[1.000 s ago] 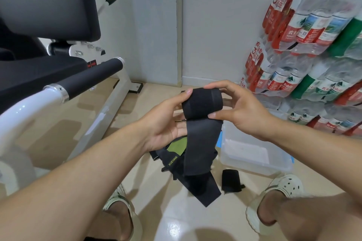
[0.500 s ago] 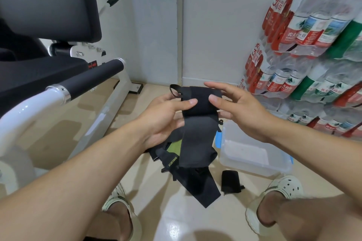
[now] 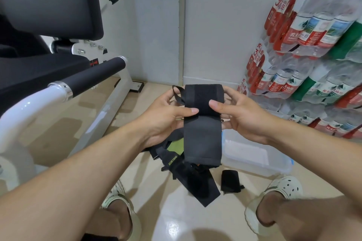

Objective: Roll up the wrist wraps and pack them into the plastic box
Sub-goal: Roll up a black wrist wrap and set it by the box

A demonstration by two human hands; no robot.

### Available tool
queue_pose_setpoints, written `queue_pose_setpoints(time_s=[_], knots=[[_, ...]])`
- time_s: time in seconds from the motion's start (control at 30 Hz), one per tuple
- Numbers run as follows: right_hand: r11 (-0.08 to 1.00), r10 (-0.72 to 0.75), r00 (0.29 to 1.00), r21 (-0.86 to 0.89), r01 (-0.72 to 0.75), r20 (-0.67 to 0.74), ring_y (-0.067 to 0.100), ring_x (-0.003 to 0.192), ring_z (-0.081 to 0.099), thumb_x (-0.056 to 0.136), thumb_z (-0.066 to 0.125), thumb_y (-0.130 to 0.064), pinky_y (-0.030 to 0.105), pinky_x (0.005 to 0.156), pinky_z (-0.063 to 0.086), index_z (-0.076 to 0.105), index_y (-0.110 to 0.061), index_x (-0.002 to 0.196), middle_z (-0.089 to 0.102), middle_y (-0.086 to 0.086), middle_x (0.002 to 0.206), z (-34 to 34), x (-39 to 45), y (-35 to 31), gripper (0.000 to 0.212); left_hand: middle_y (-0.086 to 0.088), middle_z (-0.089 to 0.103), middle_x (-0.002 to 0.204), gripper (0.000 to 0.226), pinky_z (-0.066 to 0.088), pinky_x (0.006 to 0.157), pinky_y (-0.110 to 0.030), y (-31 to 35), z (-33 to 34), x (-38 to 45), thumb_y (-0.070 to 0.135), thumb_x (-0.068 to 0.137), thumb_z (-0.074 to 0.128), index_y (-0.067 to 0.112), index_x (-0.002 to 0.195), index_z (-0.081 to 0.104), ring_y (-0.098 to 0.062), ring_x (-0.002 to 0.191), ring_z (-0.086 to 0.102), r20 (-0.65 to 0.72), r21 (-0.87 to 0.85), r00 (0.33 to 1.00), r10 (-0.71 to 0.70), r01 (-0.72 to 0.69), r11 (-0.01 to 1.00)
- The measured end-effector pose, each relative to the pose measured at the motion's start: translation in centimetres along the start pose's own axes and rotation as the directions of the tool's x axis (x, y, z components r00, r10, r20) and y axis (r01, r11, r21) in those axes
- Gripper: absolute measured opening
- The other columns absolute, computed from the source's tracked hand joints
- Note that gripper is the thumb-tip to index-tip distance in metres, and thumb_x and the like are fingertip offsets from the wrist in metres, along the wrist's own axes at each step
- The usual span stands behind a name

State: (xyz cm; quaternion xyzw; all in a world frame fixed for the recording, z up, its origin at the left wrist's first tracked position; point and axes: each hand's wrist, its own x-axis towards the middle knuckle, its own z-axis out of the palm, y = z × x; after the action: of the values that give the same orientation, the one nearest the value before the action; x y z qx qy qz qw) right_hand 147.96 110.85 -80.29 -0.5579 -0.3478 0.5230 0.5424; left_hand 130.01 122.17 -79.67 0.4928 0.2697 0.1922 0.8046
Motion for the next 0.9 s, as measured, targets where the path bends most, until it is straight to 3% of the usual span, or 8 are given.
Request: queue_pose_setpoints(time_s=[0.1,0.23,0.33,0.43,0.57,0.77,0.83,0.9], knots=[[0.998,-0.061,0.998,0.001,0.061,-0.02,0.023,0.104,0.074,0.078,0.077,-0.021,0.033,0.07,0.061,0.055,-0.026,0.134,0.069,0.003,0.131,0.0,0.2,0.0,0.06,-0.015,0.071,0.12,0.043,0.061,0.086,-0.043,-0.2,-0.1,0.2,-0.015,0.087,0.063,0.017,0.115,0.06,-0.03,0.107,0.072,-0.01,-0.017,0.999,-0.033,0.033,0.999],[0.995,-0.097,0.995,-0.038,0.096,-0.03,0.027,0.112,0.071,0.075,0.079,-0.015,0.041,0.076,0.061,0.055,-0.03,0.133,0.065,0.004,0.135,0.0,0.4,0.4,0.065,-0.016,0.067,0.131,0.052,0.061,0.084,-0.042,0.1,-0.2,0.3,0.004,0.089,0.071,0.009,0.138,0.055,-0.035,0.115,0.068,0.02,-0.01,0.997,-0.081,0.081,0.997],[0.986,-0.142,0.989,-0.088,0.138,-0.035,0.035,0.114,0.069,0.077,0.079,-0.007,0.054,0.083,0.061,0.055,-0.029,0.133,0.064,0.001,0.134,0.1,0.4,0.8,0.065,-0.02,0.062,0.136,0.044,0.059,0.092,-0.048,0.5,0.2,0.0,0.026,0.092,0.071,0.008,0.132,0.064,-0.039,0.117,0.066,-0.036,-0.02,0.992,-0.12,0.119,0.993],[0.977,-0.18,0.983,-0.122,0.174,-0.04,0.039,0.108,0.07,0.084,0.073,0.01,0.06,0.091,0.057,0.059,-0.029,0.129,0.065,-0.004,0.132,0.2,0.4,1.0,0.061,-0.021,0.065,0.123,0.037,0.06,0.09,-0.051,0.8,0.5,-0.4,0.036,0.095,0.067,0.01,0.12,0.072,-0.04,0.107,0.07,-0.083,-0.04,0.983,-0.162,0.159,0.986],[0.973,-0.201,0.978,-0.131,0.191,-0.063,0.038,0.106,0.072,0.085,0.069,0.018,0.063,0.093,0.055,0.063,-0.031,0.125,0.064,-0.001,0.132,0.3,0.4,0.9,0.063,-0.015,0.068,0.107,0.027,0.062,0.086,-0.048,1.1,0.8,-0.7,0.03,0.096,0.066,0.012,0.115,0.072,-0.035,0.093,0.074,-0.102,-0.071,0.979,-0.178,0.171,0.983],[0.984,-0.163,0.986,-0.086,0.159,-0.045,0.038,0.109,0.071,0.086,0.06,0.024,0.048,0.088,0.061,0.065,-0.026,0.122,0.062,0.003,0.133,0.5,0.4,0.6,0.062,-0.01,0.073,0.089,0.019,0.063,0.068,-0.035,1.0,0.4,-0.4,0.013,0.095,0.065,0.007,0.113,0.068,-0.021,0.076,0.074,-0.131,-0.084,0.983,-0.132,0.121,0.989],[0.991,-0.132,0.99,-0.033,0.13,-0.041,0.032,0.109,0.071,0.087,0.055,0.024,0.037,0.085,0.06,0.066,-0.024,0.121,0.062,0.004,0.132,0.4,0.5,0.3,0.06,-0.01,0.074,0.093,0.021,0.063,0.067,-0.036,1.1,0.3,-0.3,0.005,0.092,0.067,0.008,0.113,0.066,-0.02,0.077,0.075,-0.149,-0.089,0.984,-0.096,0.084,0.993],[0.996,-0.083,0.996,0.024,0.084,-0.029,0.028,0.114,0.068,0.09,0.055,0.017,0.035,0.089,0.059,0.066,-0.022,0.126,0.064,0.005,0.133,0.2,0.4,-0.1,0.055,-0.013,0.072,0.101,0.033,0.06,0.059,-0.033,1.3,0.3,-0.2,-0.001,0.09,0.068,0.008,0.121,0.063,-0.021,0.078,0.073,-0.163,-0.094,0.984,-0.068,0.053,0.994]])
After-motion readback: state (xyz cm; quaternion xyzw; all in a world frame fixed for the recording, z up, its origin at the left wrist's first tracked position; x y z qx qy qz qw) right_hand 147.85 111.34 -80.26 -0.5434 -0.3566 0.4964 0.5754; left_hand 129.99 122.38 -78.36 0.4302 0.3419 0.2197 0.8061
